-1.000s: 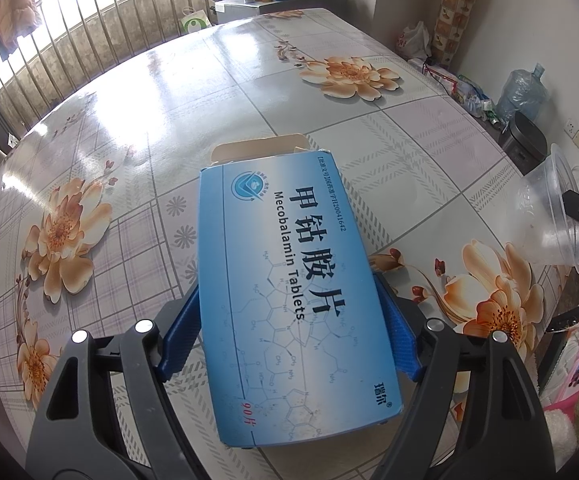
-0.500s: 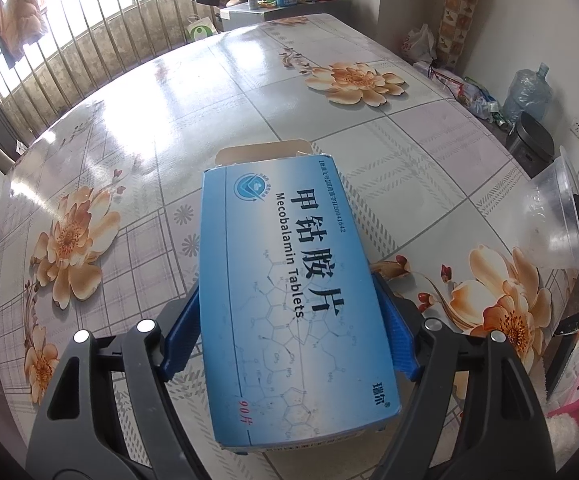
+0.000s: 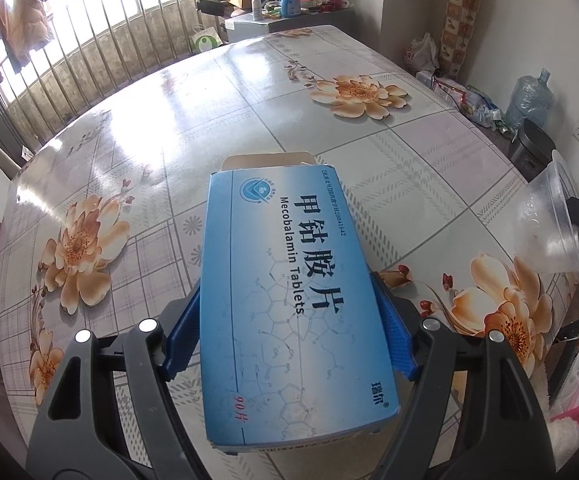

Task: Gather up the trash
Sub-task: 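Close the left tool on the blue Mecobalamin box while the right holds the lid, then carry the clear lid and blue box over the blue basket with both tools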

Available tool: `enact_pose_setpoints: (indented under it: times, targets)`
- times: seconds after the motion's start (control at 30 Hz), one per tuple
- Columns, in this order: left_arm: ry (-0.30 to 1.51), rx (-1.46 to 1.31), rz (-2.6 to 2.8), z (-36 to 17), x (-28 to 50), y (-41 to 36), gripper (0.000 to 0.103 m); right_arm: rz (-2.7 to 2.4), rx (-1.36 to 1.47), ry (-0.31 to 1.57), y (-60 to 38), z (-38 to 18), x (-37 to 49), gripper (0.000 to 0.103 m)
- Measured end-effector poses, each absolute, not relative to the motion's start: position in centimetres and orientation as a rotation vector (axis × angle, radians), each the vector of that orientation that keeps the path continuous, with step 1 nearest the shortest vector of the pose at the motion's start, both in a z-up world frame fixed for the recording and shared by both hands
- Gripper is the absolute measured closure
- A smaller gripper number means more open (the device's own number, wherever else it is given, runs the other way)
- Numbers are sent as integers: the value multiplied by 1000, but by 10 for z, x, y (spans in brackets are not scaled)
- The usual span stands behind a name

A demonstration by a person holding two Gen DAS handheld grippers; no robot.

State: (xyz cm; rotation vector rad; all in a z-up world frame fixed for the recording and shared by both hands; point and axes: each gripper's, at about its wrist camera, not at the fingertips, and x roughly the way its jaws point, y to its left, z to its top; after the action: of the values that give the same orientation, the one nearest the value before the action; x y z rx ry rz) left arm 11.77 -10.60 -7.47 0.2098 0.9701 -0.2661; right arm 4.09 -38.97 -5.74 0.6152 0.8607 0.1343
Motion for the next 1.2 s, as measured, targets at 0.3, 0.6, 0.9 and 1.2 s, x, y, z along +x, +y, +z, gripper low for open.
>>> enact_pose_setpoints:
  times: [0.3, 0.6, 0.9, 1.2]
  targets:
    - [939, 213, -264, -66, 114, -104, 32, 135, 596, 855, -390, -52, 41, 96]
    - [910, 222, -262, -59, 111, -104, 32, 134, 583, 843, -389, -47, 40, 96]
    - [878, 220, -261, -49, 105, -101, 33, 133, 574, 818, -389, -40, 33, 96]
    - [796, 223, -298, -18, 98, -106, 33, 82, 566, 750, -408, -23, 21, 96]
